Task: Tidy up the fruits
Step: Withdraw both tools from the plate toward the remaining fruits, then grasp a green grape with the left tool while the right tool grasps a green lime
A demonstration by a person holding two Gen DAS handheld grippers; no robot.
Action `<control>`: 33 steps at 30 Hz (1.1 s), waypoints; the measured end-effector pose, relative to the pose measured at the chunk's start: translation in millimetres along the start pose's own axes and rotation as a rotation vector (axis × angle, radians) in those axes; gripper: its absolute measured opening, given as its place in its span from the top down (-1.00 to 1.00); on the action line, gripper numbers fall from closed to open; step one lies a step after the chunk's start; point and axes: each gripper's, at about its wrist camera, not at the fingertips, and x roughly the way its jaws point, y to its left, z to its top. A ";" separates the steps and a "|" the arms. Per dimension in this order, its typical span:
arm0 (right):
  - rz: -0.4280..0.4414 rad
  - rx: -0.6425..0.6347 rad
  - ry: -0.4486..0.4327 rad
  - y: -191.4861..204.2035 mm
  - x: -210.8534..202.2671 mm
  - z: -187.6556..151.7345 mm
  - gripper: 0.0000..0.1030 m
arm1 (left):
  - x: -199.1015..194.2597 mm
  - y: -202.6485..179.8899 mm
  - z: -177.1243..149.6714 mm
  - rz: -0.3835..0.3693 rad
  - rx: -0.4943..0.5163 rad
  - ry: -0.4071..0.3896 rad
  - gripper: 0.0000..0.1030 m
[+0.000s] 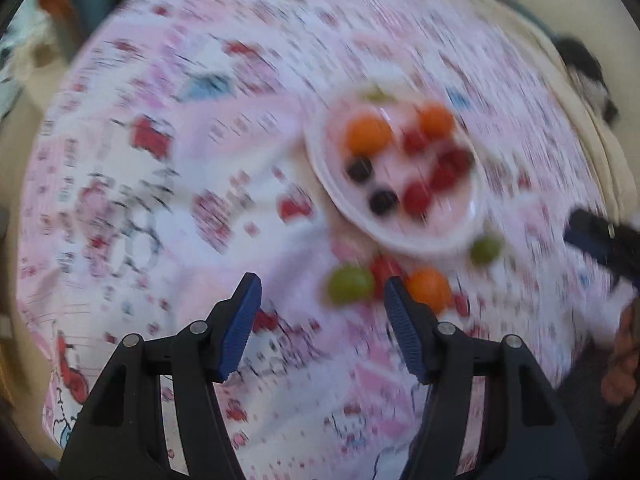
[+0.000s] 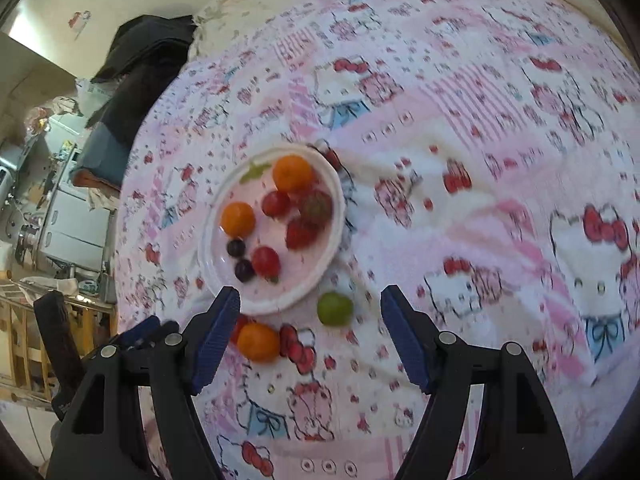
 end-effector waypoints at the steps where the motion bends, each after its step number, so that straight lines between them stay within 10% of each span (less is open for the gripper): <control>1: -0.013 0.002 0.008 -1.9 1.6 -2.6 -0.47 | 0.8 -0.9 -2.7 0.007 0.012 -0.004 -0.17; 14: -0.017 0.048 0.050 -13.9 17.8 -3.6 -0.47 | 36.7 3.0 -1.0 -0.110 -0.093 0.038 0.14; 16: -0.016 0.050 0.054 -14.4 18.7 -3.5 -0.47 | 42.0 4.5 1.2 -0.142 -0.108 0.058 0.50; 33: -0.018 0.063 0.061 -19.3 20.0 -3.5 -0.47 | 39.7 9.2 6.4 -0.176 -0.140 0.054 0.49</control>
